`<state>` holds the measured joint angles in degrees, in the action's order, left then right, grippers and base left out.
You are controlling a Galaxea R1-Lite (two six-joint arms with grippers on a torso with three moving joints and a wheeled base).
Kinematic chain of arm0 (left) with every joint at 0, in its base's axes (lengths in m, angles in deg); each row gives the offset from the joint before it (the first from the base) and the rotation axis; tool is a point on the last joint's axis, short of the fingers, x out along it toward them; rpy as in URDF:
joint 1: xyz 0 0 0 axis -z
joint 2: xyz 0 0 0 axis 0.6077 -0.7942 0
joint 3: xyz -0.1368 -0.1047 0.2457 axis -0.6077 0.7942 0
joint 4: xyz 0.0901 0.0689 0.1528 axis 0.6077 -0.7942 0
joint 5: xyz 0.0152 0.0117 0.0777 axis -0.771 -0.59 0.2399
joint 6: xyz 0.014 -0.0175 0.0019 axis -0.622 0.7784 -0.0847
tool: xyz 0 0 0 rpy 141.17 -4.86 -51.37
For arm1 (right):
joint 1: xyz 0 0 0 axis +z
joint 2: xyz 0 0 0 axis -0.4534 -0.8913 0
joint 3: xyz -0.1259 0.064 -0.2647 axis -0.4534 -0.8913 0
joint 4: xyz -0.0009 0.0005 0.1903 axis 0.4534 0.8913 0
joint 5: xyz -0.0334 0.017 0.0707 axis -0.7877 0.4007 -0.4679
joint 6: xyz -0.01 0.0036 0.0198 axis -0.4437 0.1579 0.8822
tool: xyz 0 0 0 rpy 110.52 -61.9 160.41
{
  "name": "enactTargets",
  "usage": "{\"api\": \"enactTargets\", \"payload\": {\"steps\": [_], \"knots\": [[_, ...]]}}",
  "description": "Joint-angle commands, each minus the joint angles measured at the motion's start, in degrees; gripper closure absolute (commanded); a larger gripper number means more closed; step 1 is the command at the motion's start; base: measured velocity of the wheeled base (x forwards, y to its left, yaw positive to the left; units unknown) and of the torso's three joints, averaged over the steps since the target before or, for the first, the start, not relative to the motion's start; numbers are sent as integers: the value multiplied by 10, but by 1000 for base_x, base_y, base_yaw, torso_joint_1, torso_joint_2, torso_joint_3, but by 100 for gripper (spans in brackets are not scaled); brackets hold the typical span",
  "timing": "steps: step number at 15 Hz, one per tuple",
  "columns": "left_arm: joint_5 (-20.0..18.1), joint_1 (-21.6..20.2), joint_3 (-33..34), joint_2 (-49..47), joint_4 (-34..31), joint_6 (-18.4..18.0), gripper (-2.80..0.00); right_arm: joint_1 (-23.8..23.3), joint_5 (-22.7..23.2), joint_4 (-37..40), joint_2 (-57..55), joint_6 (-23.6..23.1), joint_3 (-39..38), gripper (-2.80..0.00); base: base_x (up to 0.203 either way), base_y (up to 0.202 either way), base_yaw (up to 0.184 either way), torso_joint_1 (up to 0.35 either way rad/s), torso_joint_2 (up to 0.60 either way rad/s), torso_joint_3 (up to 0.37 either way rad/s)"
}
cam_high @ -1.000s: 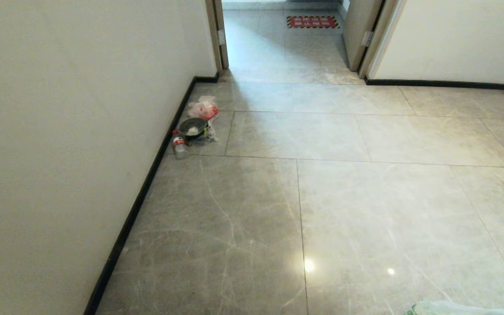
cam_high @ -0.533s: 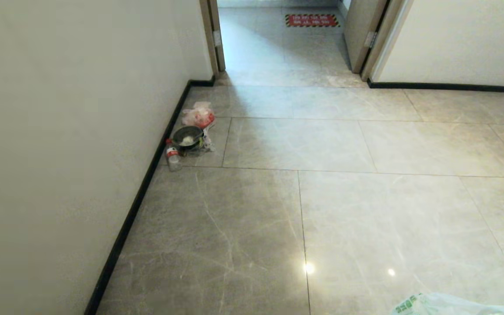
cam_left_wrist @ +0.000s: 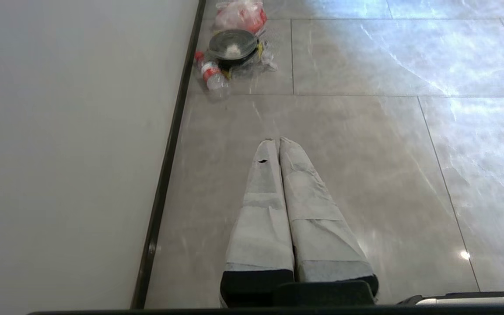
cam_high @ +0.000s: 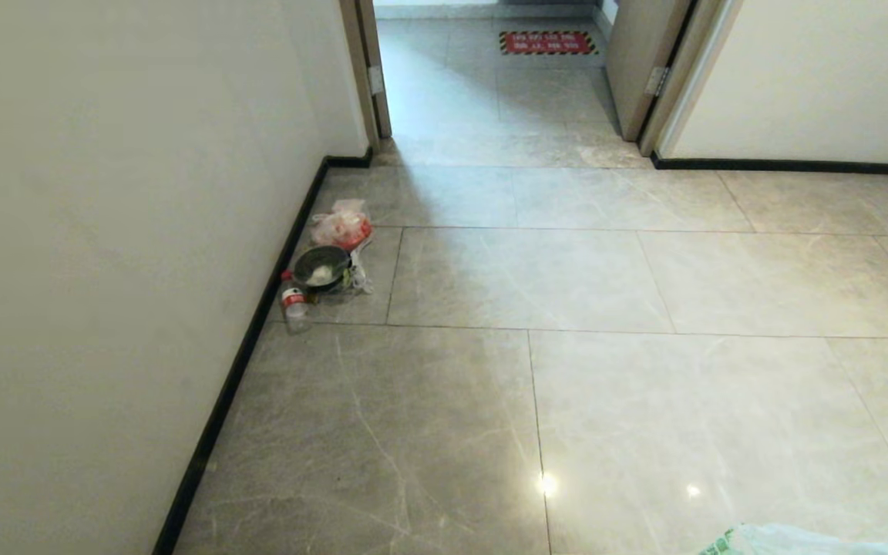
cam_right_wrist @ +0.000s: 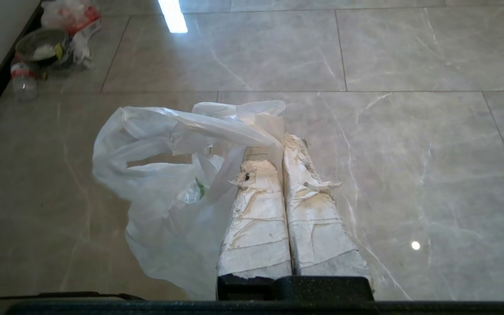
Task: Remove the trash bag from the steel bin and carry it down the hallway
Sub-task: Put the trash bag at the door
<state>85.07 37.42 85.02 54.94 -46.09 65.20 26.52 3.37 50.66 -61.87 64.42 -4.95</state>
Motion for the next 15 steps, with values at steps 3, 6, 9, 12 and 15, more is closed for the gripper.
{"api": "enactTargets", "payload": {"steps": [3, 6, 9, 12, 15], "knots": [[0, 0, 0, 0, 0, 0, 0, 0, 0, 0, 0, 0, 0, 0, 179, 0, -2, 2, 4, 2], [0, 0, 0, 0, 0, 0, 0, 0, 0, 0, 0, 0, 0, 0, 180, 0, -5, 1, 2, 0], [0, 0, 0, 0, 0, 0, 0, -1, 0, 0, 0, 0, 0, 0, 177, 0, -2, 1, 3, 1], [0, 0, 0, 0, 0, 0, 0, -1, 0, 0, 0, 0, -1, 0, 186, 0, 0, 3, 2, 3], [0, 0, 0, 0, 0, 0, 0, 0, 0, 0, 0, 0, 0, 0, 183, 0, -2, 5, 3, 0]]}}
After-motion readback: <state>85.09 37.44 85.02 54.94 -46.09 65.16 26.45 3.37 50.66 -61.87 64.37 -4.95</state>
